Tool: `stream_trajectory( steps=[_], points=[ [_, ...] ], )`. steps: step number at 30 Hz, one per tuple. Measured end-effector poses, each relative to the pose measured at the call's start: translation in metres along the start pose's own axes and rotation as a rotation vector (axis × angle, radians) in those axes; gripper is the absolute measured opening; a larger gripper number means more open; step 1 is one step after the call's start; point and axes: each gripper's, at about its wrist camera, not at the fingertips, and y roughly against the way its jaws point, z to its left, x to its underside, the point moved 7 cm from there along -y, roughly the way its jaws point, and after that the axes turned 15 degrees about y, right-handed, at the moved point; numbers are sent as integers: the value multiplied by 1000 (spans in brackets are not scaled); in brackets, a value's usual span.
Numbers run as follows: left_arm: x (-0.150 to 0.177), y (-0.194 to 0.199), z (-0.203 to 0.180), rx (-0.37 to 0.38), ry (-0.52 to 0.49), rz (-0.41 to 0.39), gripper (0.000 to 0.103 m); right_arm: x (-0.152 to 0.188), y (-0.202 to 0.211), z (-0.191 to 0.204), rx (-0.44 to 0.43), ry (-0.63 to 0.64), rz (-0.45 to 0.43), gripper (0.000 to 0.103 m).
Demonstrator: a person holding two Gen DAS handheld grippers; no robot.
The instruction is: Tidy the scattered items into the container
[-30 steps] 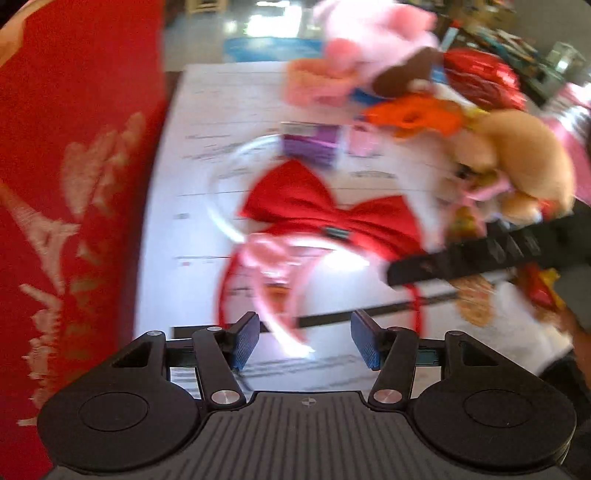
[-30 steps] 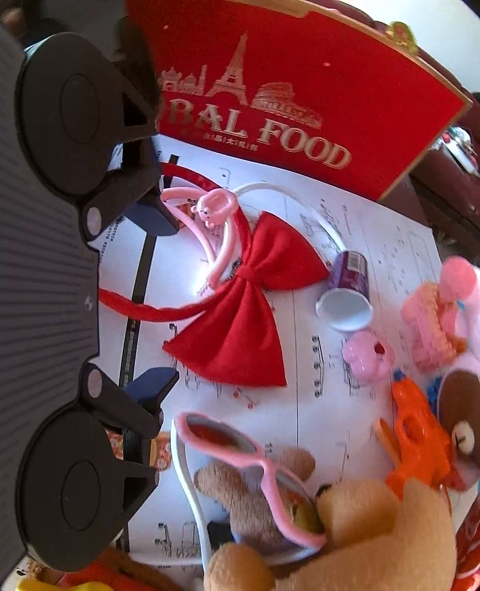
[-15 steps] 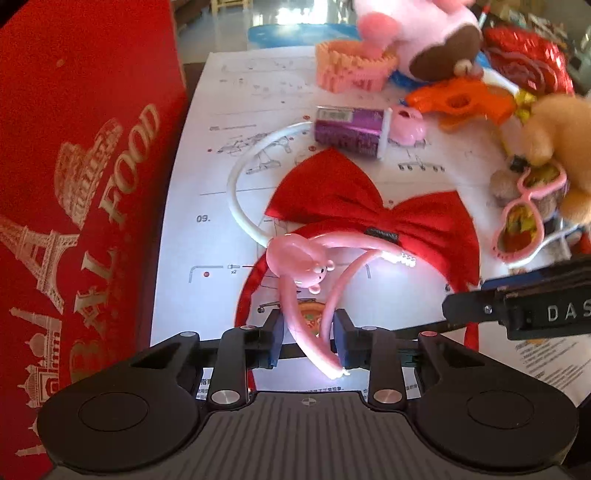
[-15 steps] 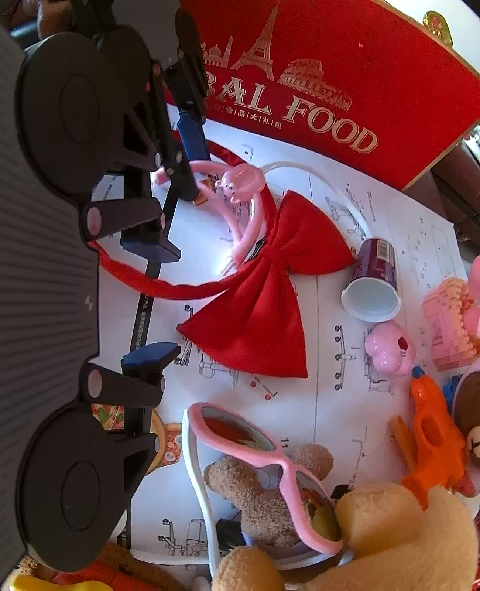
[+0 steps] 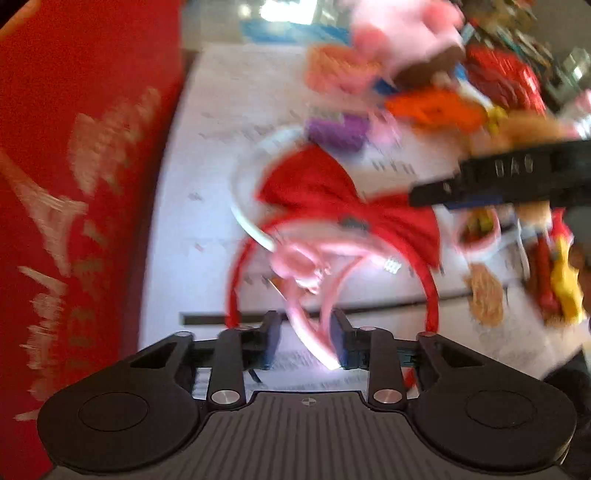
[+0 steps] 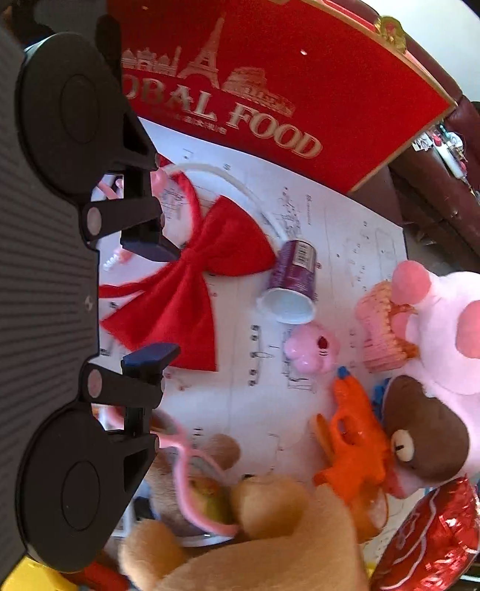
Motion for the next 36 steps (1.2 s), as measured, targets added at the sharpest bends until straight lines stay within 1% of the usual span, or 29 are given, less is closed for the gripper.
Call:
stream_trajectory(
  steps=[1, 2, 3, 5, 7, 10, 12, 13, 14, 15, 16, 18, 22, 24, 26, 27, 29, 31, 32, 34, 36],
  points=[
    [-6, 5, 2, -9, 14, -27, 63, -4, -1, -2, 3, -4, -5, 55],
    [-13, 8, 4, -22, 31, -56, 68, -7, -1, -3, 3, -6, -11, 55],
    [-21, 10, 6, -38, 51, -81, 70, -11, -2, -4, 5, -6, -16, 55],
    [-34, 5, 9, -73, 83, -97, 70, -15, -5, -5, 8, -1, -15, 55],
    [-45, -8, 8, -110, 96, -90, 69, -18, -8, -4, 7, 2, -14, 55],
    [-55, -34, 3, -188, 78, -74, 66, -22, -12, -5, 8, 2, -14, 55],
    [-58, -46, 0, -228, 52, -74, 64, -26, -13, -11, 33, 7, -18, 55],
    [-59, -50, -2, -227, 43, -70, 45, -29, -12, -17, 46, 1, -21, 55],
    [-59, -54, -4, -229, 25, -59, 33, -32, -12, -23, 58, -11, -25, 55],
    [-58, -57, -5, -222, 8, -51, 26, -35, -11, -27, 68, -17, -28, 55],
    [-57, -57, -6, -226, -13, -55, 24, -38, -11, -31, 79, -17, -32, 55],
    [-55, -56, -7, -232, -48, -66, 24, -47, -12, -33, 96, -1, -39, 56],
    [-54, -54, -5, -214, -37, -62, 24, -64, -24, -23, 92, 48, -53, 57],
    [-53, -54, -6, -214, -54, -63, 25, -75, -32, -10, 84, 101, -66, 57],
    [-53, -55, -7, -217, -65, -62, 25, -86, -44, 3, 87, 177, -73, 60],
    [-54, -55, -6, -214, -58, -60, 25, -90, -51, 6, 93, 200, -69, 60],
    [-56, -55, -3, -205, -30, -54, 26, -97, -63, 5, 97, 205, -62, 60],
    [-58, -54, 0, -204, -8, -54, 26, -101, -69, 3, 103, 219, -82, 59],
    [-58, -54, 1, -206, -5, -56, 26, -101, -71, 1, 105, 220, -75, 59],
    [-59, -55, 2, -205, -2, -54, 27, -95, -70, 0, 73, 208, -63, 59],
    [-59, -56, 0, -207, -16, -56, 29, -87, -65, -1, 5, 174, -45, 59]
  ],
)
